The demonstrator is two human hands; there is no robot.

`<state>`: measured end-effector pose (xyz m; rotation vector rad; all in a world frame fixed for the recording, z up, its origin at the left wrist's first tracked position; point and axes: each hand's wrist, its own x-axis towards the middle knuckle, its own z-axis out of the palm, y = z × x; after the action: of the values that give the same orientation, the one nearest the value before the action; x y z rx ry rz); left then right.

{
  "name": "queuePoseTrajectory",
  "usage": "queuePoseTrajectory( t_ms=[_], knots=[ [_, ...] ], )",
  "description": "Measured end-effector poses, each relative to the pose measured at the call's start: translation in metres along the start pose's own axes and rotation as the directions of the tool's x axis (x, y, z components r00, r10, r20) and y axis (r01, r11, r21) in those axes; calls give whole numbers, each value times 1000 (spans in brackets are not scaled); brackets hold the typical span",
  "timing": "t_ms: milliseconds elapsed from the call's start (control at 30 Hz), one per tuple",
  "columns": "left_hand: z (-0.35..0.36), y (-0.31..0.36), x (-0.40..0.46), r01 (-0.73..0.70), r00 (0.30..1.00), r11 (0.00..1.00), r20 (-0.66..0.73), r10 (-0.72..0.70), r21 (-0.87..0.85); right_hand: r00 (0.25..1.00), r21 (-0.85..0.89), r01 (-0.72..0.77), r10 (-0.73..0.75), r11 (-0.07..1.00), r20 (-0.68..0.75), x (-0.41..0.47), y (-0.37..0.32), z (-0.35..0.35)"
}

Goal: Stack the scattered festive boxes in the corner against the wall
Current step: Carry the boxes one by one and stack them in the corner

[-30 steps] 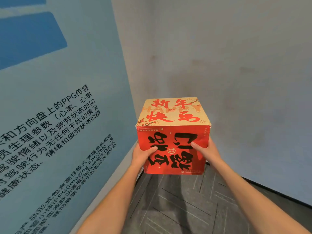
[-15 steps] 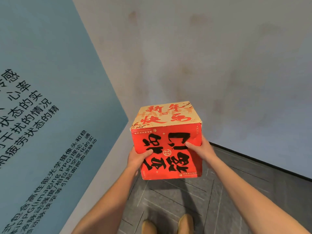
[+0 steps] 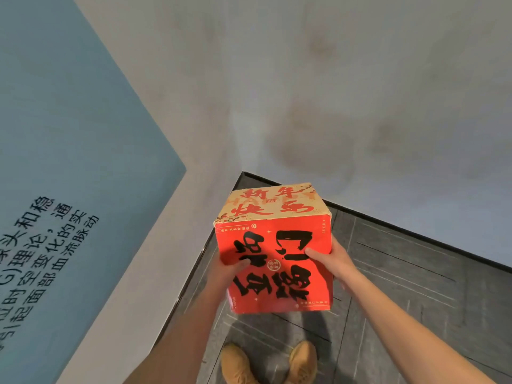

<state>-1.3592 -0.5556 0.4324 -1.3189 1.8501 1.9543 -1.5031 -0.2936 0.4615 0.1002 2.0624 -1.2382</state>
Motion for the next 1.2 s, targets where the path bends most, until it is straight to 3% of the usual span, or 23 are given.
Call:
queuePoseTrajectory(
  t_ms=[300,500,867,1200],
  knots=[
    [3,-105,155,-66,998,998,16,66,21,1000,171,12,-14,985,8,126,111,72],
    [13,-145,268,-114,993,993,10,115,-32,996,117,89,-88,989,-16,239,165,104],
    [25,-176,419,-390,919,921,-70,389,-4,914,-26,364,-362,931,-183,386,206,148],
    [27,-208,491,-429,897,900,-85,434,74,904,-42,347,-346,937,-252,434,241,180]
  ],
)
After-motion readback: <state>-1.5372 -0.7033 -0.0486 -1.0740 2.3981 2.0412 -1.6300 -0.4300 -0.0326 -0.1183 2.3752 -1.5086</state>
